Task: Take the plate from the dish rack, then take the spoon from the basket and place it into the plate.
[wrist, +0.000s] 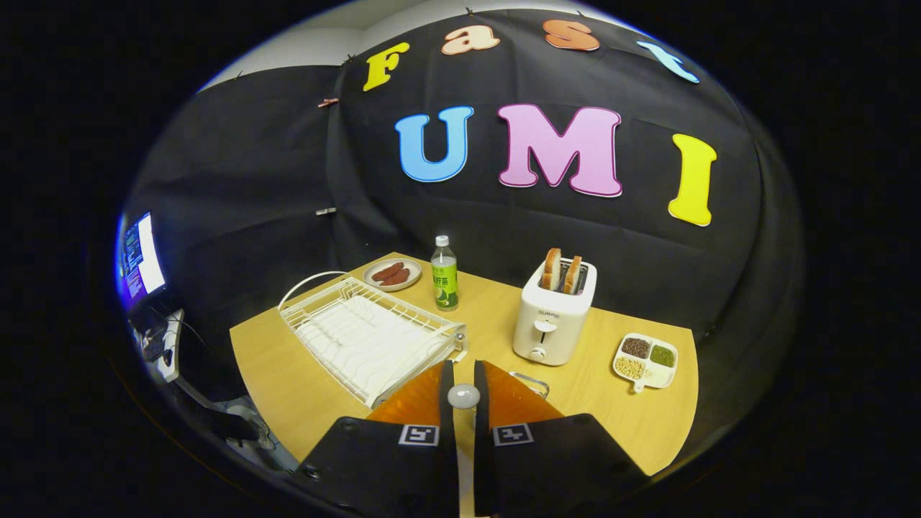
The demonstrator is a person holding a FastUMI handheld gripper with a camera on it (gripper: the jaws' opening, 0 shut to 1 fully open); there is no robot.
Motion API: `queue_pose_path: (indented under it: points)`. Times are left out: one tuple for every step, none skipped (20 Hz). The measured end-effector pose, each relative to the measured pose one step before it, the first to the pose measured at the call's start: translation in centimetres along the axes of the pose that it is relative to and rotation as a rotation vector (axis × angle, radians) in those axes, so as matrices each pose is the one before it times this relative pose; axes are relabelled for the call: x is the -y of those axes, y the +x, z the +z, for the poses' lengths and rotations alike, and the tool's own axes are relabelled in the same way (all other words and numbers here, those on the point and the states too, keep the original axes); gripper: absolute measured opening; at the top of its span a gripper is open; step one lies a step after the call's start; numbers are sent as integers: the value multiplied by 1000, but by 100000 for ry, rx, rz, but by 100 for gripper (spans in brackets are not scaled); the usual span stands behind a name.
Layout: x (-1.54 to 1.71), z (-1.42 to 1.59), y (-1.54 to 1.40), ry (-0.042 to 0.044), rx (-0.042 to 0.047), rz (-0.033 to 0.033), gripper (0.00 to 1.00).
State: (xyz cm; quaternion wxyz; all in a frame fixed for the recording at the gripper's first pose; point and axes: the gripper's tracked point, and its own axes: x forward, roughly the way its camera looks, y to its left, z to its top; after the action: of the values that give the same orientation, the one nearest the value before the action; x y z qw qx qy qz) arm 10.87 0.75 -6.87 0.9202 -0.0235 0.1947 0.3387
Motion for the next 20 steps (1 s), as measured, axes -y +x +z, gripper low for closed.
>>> queue_pose_path:
  points:
    - [-780, -265, -266, -308, -33, 1692, 12]
    - [-515, -526, -123, -875, -676, 1069, 12]
    - [-417, -888, -29, -1049, -1355, 808, 12]
    - [-456, -945, 42, -820, -1677, 1019, 12]
    - [-493, -1006, 160, -541, -1561, 1404, 12]
    - [-450, -1061, 155, -536, -1724, 829, 12]
    - [-122, -1210, 124, -569, -1817, -378, 12]
    - [-328, -1235, 62, -566, -1701, 8, 12]
    - [-598, -998, 128, -604, -1007, 1028, 12]
    - [-483, -750, 123, -930, -487, 692, 12]
    - [-272, -708, 55, -1339, -400, 164, 12]
    - [-129, -584, 132, -1406, -157, -119, 12]
    - [-277, -428, 203, -1331, 55, 230, 13]
    - [-260, -354, 262, -1326, -399, 449, 13]
    - [-23, -478, 263, -1539, -749, -33, 13]
    - [-148, -500, 101, -1232, -1094, 17, 13]
    - [-291, -736, 188, 46, -1853, 874, 13]
    - [-80, -32, 391, 62, 1148, -460, 15]
    - [74, -74, -506, -130, -114, -186, 15]
    - [-141, -126, -146, 14, -217, -302, 15]
